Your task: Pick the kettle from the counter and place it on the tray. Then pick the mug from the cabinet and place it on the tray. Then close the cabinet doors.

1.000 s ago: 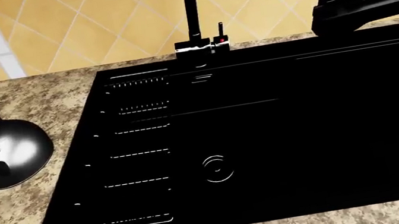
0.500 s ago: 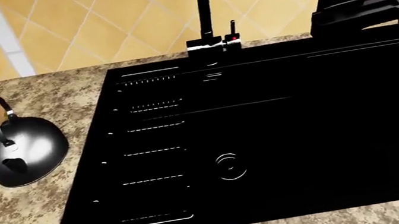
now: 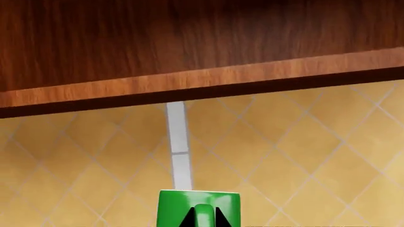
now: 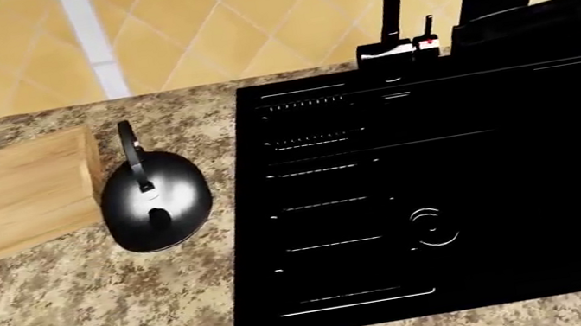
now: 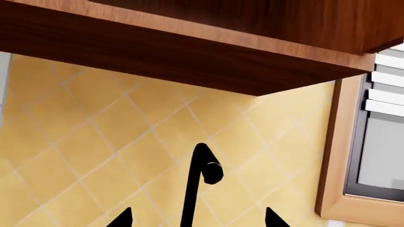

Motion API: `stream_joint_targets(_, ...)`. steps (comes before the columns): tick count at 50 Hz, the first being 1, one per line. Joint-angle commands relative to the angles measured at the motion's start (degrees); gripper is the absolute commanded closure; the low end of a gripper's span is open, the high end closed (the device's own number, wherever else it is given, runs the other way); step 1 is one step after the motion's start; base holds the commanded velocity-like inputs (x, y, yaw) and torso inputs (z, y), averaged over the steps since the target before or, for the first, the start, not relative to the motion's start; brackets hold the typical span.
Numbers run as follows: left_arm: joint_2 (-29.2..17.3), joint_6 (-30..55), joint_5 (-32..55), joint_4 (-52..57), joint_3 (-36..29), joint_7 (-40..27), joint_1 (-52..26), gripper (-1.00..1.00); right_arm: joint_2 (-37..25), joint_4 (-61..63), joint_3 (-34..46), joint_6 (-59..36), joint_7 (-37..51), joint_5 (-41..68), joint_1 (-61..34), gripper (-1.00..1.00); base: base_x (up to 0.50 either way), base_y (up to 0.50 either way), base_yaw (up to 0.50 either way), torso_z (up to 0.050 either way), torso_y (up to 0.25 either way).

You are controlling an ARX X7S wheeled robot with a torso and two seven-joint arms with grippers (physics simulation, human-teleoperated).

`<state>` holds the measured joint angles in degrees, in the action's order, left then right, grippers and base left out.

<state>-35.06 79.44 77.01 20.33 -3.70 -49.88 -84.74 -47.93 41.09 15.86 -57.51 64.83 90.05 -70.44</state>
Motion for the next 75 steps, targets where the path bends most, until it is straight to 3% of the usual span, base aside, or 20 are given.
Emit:
stream_joint_targets(1,-0.7,-7.8,-11.8,-3.7,-5.7,7.9,2.1,1.00,0.1,0.3,0.3,0.2,0.1,-0.2,0.2,-1.00,0.00,0.50,0.00,0.000,0.000)
stream_joint_targets(9,0.7,-15.4,-20.6,-10.5,-11.4,13.1,4.4,1.00,0.2,0.3,0.5,0.3,0.0,-0.3,0.2,-1.00,0.00,0.50,0.00,0.000,0.000)
stream_joint_targets(36,11.0,-34.4,-35.7,-34.9,-21.4,21.8,7.5,1.00,1.2,-1.0,1.7,0.9,-1.7,-3.0,0.8,-1.00,0.00,0.50,0.00,0.000,0.000)
stream_joint_targets(60,9.4,-33.8,-34.9,-32.1,-21.7,22.0,9.9,1.00,1.2,-2.4,2.9,-1.6,1.1,1.5,-5.9,-1.00,0.00,0.50,0.00,0.000,0.000)
stream_joint_targets(75,8.0,-32.0,-33.5,-29.6,-20.9,21.8,9.1,1.00,1.4,-7.7,4.0,-4.1,4.1,9.7,-16.8,-1.00,0.03,0.00,0.00,0.000,0.001)
